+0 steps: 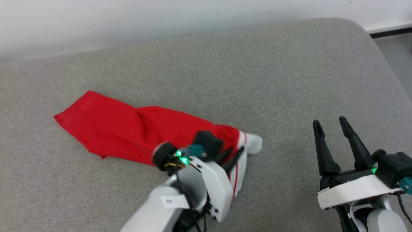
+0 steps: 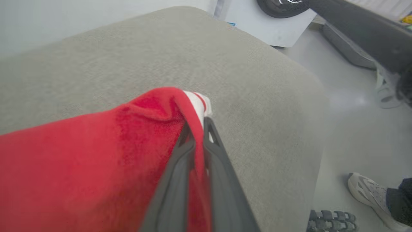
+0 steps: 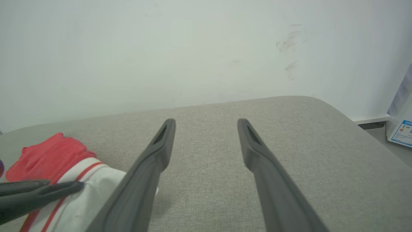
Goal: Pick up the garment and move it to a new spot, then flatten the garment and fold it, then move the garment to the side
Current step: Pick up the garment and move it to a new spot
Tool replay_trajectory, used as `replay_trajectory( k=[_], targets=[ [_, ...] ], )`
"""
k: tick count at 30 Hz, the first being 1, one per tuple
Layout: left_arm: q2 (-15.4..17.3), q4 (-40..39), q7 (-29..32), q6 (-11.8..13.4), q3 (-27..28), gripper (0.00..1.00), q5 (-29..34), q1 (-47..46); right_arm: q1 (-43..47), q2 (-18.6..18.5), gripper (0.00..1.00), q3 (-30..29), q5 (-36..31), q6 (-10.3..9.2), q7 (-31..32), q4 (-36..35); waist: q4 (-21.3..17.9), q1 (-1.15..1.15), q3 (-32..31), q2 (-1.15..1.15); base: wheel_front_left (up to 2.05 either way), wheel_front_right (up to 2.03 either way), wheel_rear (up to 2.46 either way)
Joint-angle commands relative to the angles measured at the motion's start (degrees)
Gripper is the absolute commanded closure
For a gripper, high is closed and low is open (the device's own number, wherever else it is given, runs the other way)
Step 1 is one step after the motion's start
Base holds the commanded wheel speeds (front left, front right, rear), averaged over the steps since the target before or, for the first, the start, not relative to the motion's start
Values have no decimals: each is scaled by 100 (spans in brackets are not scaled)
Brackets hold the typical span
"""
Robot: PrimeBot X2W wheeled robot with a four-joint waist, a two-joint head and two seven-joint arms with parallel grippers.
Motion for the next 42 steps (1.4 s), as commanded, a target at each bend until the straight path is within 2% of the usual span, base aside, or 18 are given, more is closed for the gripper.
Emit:
replay_trajectory(
  k=[1, 9, 10, 11, 12, 18, 22, 23, 26, 32, 37, 42],
  targets=[
    [-13, 89, 20, -38, -152, 100, -20, -39, -107, 14, 0, 17, 68, -4, -57, 22, -39, 0, 178, 0, 0, 0, 0],
    [48, 605, 58, -101, -906, 100, -275, 61, -238, 12, 0, 69, 81, -4, -194, 192, 49, 0, 326, 0, 0, 0, 0],
    [44, 614, -14, -98, -941, 75, -332, 45, -232, 12, 0, 71, 81, -4, -207, 226, 74, 0, 294, 0, 0, 0, 0],
    [63, 625, -68, -101, -988, 9, -368, 26, -230, 12, 0, 67, 75, -4, -213, 249, 102, 0, 253, 0, 0, 0, 0],
    [80, 625, -139, -103, -1030, 0, -396, 10, -215, 12, 0, 65, 57, -4, -217, 265, 131, 0, 208, 0, 0, 0, 0],
    [71, 489, -831, -40, -891, 0, -370, 57, -49, 12, 0, 67, -23, -4, -147, 338, 298, 0, -155, 0, 0, 0, 0],
    [31, 361, -1500, 118, -715, 0, -292, 200, 93, 12, 0, 40, -137, -4, -29, 297, 471, 0, -435, 0, 0, 0, 0],
    [21, 323, -1849, 266, -580, 0, -226, 258, 157, 11, 0, 2, -188, -4, 36, 247, 573, 0, -549, 0, 0, 0, 0],
    [44, 330, -2371, 574, -348, 0, -86, 359, 255, 13, 0, -18, -257, -4, 148, 175, 705, 0, -660, 0, 0, 0, 0],
    [134, 467, -2945, 1314, 282, 0, -20, 607, 434, 12, 0, -76, -342, -4, 321, 61, 926, 0, -828, 0, 0, 0, 0],
    [368, 510, -3111, 1616, 831, 0, -105, 874, 562, 12, 0, -163, -370, -4, 431, 15, 1074, 0, -977, 0, 0, 0, 0],
    [644, 482, -3158, 1769, 1252, 0, -169, 1276, 738, 12, 0, -231, -399, -4, 515, 7, 1171, 0, -1194, 0, 0, 0, 0]
  ],
)
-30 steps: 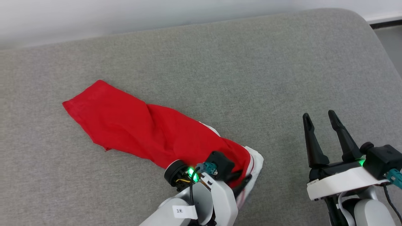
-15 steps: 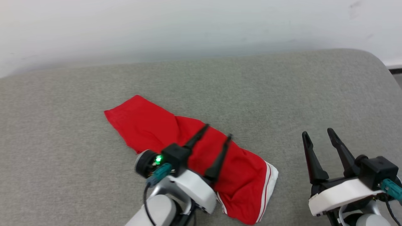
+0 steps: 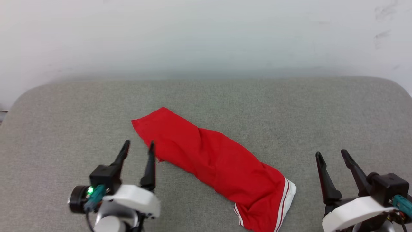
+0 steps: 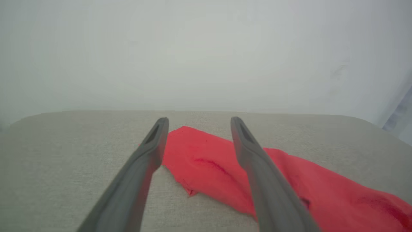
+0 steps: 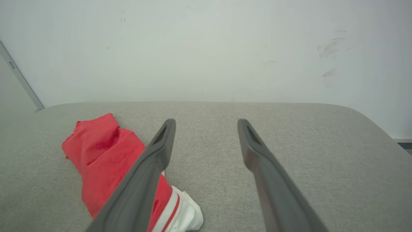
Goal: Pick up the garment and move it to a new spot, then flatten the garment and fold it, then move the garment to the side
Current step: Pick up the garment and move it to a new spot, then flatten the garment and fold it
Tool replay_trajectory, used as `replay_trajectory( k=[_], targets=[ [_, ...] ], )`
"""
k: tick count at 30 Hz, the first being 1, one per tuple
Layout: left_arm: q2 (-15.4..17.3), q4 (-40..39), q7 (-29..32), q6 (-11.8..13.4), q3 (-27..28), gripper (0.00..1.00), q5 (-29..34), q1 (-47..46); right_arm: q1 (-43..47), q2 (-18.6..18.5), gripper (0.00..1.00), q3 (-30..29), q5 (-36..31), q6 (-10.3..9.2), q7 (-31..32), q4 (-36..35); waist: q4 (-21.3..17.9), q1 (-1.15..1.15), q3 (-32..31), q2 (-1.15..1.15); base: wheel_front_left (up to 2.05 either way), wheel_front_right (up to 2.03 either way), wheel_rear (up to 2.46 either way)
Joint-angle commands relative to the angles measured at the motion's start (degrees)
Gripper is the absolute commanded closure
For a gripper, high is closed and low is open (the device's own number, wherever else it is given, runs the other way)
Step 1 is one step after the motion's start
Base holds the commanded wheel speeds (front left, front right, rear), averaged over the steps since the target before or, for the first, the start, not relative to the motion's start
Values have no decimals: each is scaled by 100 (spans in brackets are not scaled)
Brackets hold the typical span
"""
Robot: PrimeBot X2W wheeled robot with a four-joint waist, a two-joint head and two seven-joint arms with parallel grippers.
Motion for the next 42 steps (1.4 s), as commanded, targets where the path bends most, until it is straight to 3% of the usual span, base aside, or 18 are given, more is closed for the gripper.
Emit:
replay_trajectory(
  k=[1, 9, 26, 34, 42],
  targets=[
    [79, -22, -25, 22, 62, 0, 7, 105, 84, 9, 0, -7, -13, -4, 21, -23, 42, 1, -81, 0, 0, 0, 0],
    [372, -286, -40, 159, 333, 0, 28, 646, 263, 9, 0, -84, -82, -4, 128, -150, 86, 1, -237, 0, 0, 0, 0],
    [420, -468, 84, 182, 218, 0, -12, 752, 352, 10, 0, -263, 148, -4, 257, -137, 65, 1, -225, 0, 0, 0, 0],
    [365, -501, 57, 153, 192, 0, -31, 595, 438, -57, 0, -721, 130, -4, 1595, 199, 163, 1, -104, 0, 0, 0, 0],
    [269, -601, 0, 127, 209, 0, 30, 380, 144, -596, 0, -251, 621, -4, 2689, 153, 290, 1, 345, 0, 0, 0, 0]
  ],
)
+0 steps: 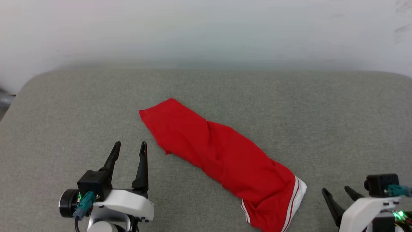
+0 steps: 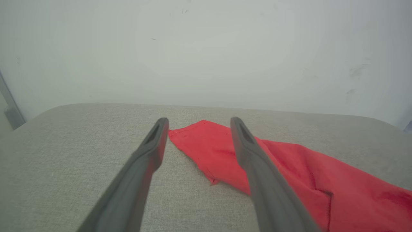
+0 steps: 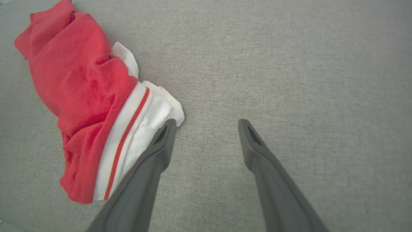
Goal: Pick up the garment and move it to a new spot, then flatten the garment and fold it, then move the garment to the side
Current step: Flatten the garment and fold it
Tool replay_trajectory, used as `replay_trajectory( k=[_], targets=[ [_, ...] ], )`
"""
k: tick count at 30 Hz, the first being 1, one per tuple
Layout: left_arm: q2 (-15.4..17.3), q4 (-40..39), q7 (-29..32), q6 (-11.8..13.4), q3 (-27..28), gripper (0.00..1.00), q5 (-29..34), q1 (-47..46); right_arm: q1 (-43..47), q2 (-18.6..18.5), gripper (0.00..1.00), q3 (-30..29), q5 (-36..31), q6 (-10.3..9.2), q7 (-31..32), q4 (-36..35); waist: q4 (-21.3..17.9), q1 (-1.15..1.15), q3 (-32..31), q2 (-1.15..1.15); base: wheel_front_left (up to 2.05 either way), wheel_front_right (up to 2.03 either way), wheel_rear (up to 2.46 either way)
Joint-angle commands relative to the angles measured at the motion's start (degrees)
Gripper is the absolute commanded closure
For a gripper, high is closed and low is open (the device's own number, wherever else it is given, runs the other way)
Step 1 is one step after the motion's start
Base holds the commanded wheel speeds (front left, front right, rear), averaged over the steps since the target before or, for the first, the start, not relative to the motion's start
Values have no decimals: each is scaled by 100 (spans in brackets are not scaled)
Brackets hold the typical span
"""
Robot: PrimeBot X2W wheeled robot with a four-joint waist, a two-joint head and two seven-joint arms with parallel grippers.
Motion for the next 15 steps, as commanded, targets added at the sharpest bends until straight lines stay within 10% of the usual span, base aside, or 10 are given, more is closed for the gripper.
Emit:
replay_trajectory(
  k=[1, 15],
  targets=[
    [-23, -19, -34, -35, -5, 0, 47, -101, -165, -112, 0, 139, 125, -4, 100, 9, 78, -1, 197, 0, 0, 0, 0],
    [-318, 57, -81, -260, 69, 0, 223, -581, -1065, -792, 0, 1357, 597, -4, 761, 788, 339, -1, 966, 0, 0, 0, 0]
  ],
)
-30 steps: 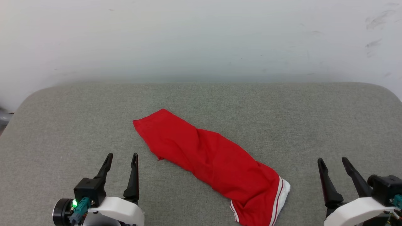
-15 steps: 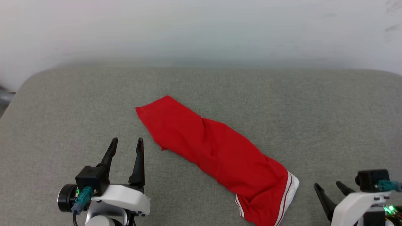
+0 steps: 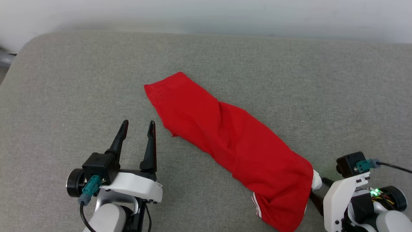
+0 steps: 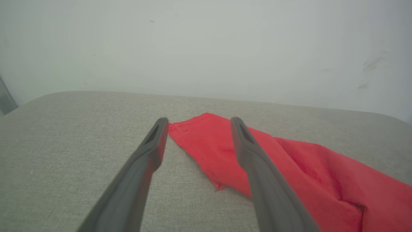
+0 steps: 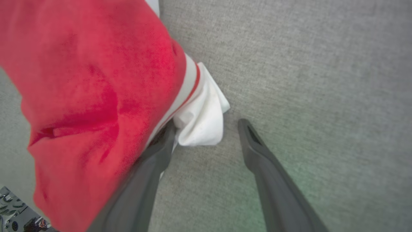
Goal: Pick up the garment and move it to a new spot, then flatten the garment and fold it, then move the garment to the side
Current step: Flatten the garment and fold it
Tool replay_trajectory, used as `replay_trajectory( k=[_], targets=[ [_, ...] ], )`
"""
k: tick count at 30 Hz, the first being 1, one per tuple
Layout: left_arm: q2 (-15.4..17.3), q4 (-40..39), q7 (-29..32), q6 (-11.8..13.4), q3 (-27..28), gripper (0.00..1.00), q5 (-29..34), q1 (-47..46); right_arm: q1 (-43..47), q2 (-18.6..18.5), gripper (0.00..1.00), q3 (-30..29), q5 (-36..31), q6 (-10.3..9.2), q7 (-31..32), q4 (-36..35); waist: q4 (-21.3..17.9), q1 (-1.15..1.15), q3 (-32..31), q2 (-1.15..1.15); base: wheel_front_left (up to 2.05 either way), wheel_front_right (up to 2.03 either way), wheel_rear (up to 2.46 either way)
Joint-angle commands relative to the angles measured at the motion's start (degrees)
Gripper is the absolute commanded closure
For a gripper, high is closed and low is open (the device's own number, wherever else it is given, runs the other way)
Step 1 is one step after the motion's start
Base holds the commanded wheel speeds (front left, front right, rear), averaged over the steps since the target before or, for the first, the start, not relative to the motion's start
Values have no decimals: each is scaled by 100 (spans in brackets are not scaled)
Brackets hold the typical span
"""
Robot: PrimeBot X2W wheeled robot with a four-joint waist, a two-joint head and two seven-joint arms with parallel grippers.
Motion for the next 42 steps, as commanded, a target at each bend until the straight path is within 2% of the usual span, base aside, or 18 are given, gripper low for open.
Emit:
replay_trajectory(
  k=[1, 3, 4, 5, 6, 12, 16, 20, 26, 31, 35, 38, 39, 40, 41, 42],
  targets=[
    [-12, -6, -38, -32, 40, 0, 33, -57, -45, -5, 0, 62, 60, -4, 62, 120, 46, -1, 75, 0, 0, 0, 0],
    [-53, 2, -34, -57, 86, 0, 71, -75, -18, -16, 0, 249, 179, -2, 246, 341, 63, -1, 115, 0, 0, 0, 0],
    [-79, 7, -34, -87, 111, 0, 98, -89, -3, 6, 24, 341, 253, -2, 337, 436, 67, -1, 131, 0, 0, 0, 0],
    [-104, 15, -33, -104, 130, 0, 118, -93, -4, -12, 57, 433, 297, 3, 403, 497, 69, -1, 140, 0, 0, 0, 0],
    [-126, 24, -34, -114, 161, 0, 130, -98, -14, -3, 100, 483, 378, 6, 420, 529, 65, -1, 148, 0, 0, 0, 0],
    [-197, 67, -34, -200, 337, 0, 238, -24, -473, -220, 100, 447, 394, -7, 101, 324, -53, -1, 72, 0, 0, 0, 0],
    [-257, 91, -30, -273, 423, 0, 294, 45, -793, -363, 100, 161, 289, -7, -94, 34, -194, -1, -22, 0, 0, 0, 0],
    [-310, 126, -29, -337, 460, 0, 343, 85, -935, -457, 100, -395, 141, -6, -70, -78, -324, -1, -78, 0, 0, 0, 0],
    [-348, 153, -29, -398, 528, 0, 402, 112, -583, -332, 100, -1612, 57, -6, 65, 88, -446, -1, -58, 0, 0, 0, 0],
    [-360, 175, -30, -443, 576, 0, 443, 76, -318, -154, 100, -2481, 17, -6, -61, 550, -502, -1, 34, 0, 0, 0, 0],
    [-368, 196, -29, -475, 598, 0, 460, 26, -216, 36, 100, -2878, -76, -6, -169, 1056, -510, -1, 86, 0, 0, 0, 0],
    [-374, 227, -29, -496, 612, 0, 483, 11, -251, 188, 100, -2912, -118, -6, -306, 1344, -510, -1, 97, 0, 0, 0, 0],
    [-376, 238, -29, -492, 615, 0, 488, 6, -291, 235, 80, -2889, -127, -6, -407, 1390, -511, -1, 93, 0, 0, 0, 0],
    [-378, 252, -30, -493, 622, 0, 490, 3, -333, 232, 52, -2862, -216, -3, -551, 1396, -511, -1, 85, 0, 0, 0, 0],
    [-384, 269, -29, -498, 628, 0, 489, 8, -388, 240, 0, -2832, -306, -4, -722, 1385, -512, -1, 64, 0, 0, 0, 0],
    [-387, 286, -29, -502, 628, 0, 488, 22, -441, 277, 0, -2807, -364, -4, -890, 1379, -512, -1, 34, 0, 0, 0, 0]
  ],
)
